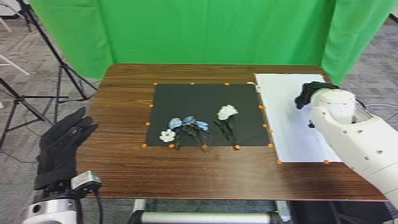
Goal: Arrange flowers
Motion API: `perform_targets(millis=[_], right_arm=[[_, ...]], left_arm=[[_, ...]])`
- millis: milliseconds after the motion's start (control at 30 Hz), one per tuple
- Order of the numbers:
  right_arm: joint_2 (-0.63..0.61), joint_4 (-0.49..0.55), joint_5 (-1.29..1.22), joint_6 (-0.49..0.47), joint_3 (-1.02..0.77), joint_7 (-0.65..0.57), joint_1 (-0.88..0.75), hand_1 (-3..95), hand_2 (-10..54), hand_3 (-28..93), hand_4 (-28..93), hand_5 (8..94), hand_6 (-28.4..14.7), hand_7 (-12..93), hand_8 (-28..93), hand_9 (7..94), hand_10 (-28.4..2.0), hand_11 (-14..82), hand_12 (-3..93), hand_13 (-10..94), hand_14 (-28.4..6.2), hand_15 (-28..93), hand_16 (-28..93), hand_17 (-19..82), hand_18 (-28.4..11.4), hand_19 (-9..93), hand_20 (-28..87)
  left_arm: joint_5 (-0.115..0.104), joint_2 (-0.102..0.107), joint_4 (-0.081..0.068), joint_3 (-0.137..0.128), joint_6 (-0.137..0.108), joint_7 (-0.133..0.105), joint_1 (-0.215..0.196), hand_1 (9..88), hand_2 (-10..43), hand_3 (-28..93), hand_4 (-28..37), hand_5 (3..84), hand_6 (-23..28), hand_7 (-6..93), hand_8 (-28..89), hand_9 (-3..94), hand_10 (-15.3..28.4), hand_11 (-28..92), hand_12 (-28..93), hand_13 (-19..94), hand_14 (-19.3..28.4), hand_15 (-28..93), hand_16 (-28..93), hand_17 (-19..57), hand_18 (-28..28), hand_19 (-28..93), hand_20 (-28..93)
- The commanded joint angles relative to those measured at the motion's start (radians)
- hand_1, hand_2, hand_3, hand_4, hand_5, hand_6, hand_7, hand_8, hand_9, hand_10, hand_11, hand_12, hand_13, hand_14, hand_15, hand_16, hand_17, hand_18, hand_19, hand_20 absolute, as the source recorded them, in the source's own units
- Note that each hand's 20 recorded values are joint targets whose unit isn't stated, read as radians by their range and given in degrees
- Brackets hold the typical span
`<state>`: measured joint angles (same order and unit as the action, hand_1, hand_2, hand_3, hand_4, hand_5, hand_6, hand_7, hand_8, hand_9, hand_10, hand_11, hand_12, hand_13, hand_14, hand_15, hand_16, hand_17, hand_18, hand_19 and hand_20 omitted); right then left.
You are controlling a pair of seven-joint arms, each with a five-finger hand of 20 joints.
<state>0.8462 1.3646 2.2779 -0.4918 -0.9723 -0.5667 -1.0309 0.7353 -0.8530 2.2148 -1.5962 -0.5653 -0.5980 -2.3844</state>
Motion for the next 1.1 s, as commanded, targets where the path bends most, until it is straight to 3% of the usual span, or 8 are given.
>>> perform_targets(millis=[33, 67, 267, 333, 500, 867, 967, 1100], right_arm=[[-0.003, -0.004, 0.016, 0.023, 0.002, -0.026, -0.028, 28.8, -1.9, 86, -26, 49.9, -7.5, 18, -11, 53.4, -16.4, 20.0, 15.6, 61, -12.2, 83, 15, 21, -22.2, 80, 9], [-0.007, -0.003, 0.023, 0.034, 0.013, -0.031, -0.029, 30.7, -2.5, 86, -26, 51.0, -6.9, 18, -12, 56.1, -15.8, 21.2, 15.5, 62, -11.6, 82, 15, 21, -22.0, 80, 9], [-0.015, 0.0, 0.049, 0.102, 0.045, -0.039, -0.04, 40.9, -4.7, 83, -28, 60.6, -2.8, 24, -13, 69.0, -12.0, 27.1, 16.7, 67, -8.4, 80, 17, 24, -20.1, 81, 7], [-0.021, 0.006, 0.054, 0.126, 0.057, -0.04, -0.042, 45.1, -6.0, 79, -28, 63.0, -2.2, 27, -5, 73.6, -10.4, 23.0, 22.0, 69, -7.5, 80, 18, 25, -19.5, 82, 6], [-0.021, 0.007, 0.085, 0.147, 0.072, -0.039, -0.044, 54.3, -7.4, 74, -28, 70.9, 0.4, 33, -2, 86.1, -5.9, 14.2, 33.9, 74, -5.2, 78, 20, 28, -18.1, 83, 4], [-0.06, 0.013, 0.108, 0.26, 0.12, -0.034, -0.032, 56.8, -9.3, 75, -28, 75.3, 1.0, 34, -1, 90.0, -4.8, 15.6, 38.0, 76, -4.5, 78, 21, 30, -17.4, 84, 3], [-0.075, 0.026, 0.1, 0.289, 0.143, -0.036, -0.016, 56.8, -9.4, 75, -28, 76.5, 0.7, 33, -1, 90.2, -5.1, 15.7, 37.9, 77, -4.3, 78, 22, 30, -17.3, 84, 3], [-0.093, 0.064, 0.084, 0.323, 0.152, -0.031, -0.013, 56.6, -9.5, 76, -28, 77.0, 0.6, 32, 0, 90.5, -5.4, 15.8, 38.0, 77, -4.2, 77, 22, 30, -17.4, 84, 3]], left_arm=[[-0.006, 0.001, 0.007, -0.004, 0.001, 0.002, -0.016, 27.2, 4.1, 83, -18.9, 39.3, 10.4, 16.7, -11, 33.3, 19.3, 38, 6, 23, 26.2, 64, -17, -10.5, 20.8, 57, 3], [-0.015, 0.006, 0.006, -0.001, -0.002, -0.005, -0.016, 27.2, 4.1, 83, -18.9, 39.3, 10.4, 16.7, -11, 33.3, 19.3, 38, 6, 23, 26.2, 64, -17, -10.5, 20.8, 57, 3], [-0.012, 0.004, 0.005, 0.002, -0.001, 0.001, -0.009, 27.2, 4.1, 83, -18.9, 39.3, 10.4, 16.7, -11, 33.3, 19.3, 38, 6, 23, 26.2, 64, -17, -10.4, 20.8, 57, 3], [-0.01, 0.006, 0.004, 0.003, -0.001, 0.003, -0.009, 27.3, 4.1, 83, -19.0, 39.3, 10.4, 16.6, -11, 33.3, 19.3, 38, 6, 23, 26.2, 64, -17, -10.5, 20.8, 57, 3], [-0.004, 0.0, 0.004, 0.002, 0.006, 0.007, -0.008, 27.2, 4.1, 83, -18.9, 39.3, 10.4, 16.6, -11, 33.3, 19.3, 38, 6, 23, 26.3, 64, -17, -10.5, 20.8, 57, 3], [0.005, -0.012, 0.004, -0.004, 0.01, 0.01, -0.013, 27.3, 4.1, 83, -18.9, 39.3, 10.4, 16.7, -11, 33.4, 19.4, 38, 6, 23, 26.3, 64, -17, -10.5, 20.8, 57, 3], [-0.005, 0.001, 0.005, 0.002, -0.001, 0.0, -0.015, 27.4, 4.2, 83, -18.9, 39.3, 10.5, 16.6, -11, 33.4, 19.4, 38, 6, 23, 26.3, 64, -17, -10.5, 20.8, 57, 3], [-0.002, -0.002, 0.006, -0.001, 0.002, 0.001, -0.018, 27.2, 4.1, 83, -18.9, 39.4, 10.5, 16.6, -11, 33.3, 19.4, 38, 6, 23, 26.3, 64, -17, -10.5, 20.8, 57, 3]])
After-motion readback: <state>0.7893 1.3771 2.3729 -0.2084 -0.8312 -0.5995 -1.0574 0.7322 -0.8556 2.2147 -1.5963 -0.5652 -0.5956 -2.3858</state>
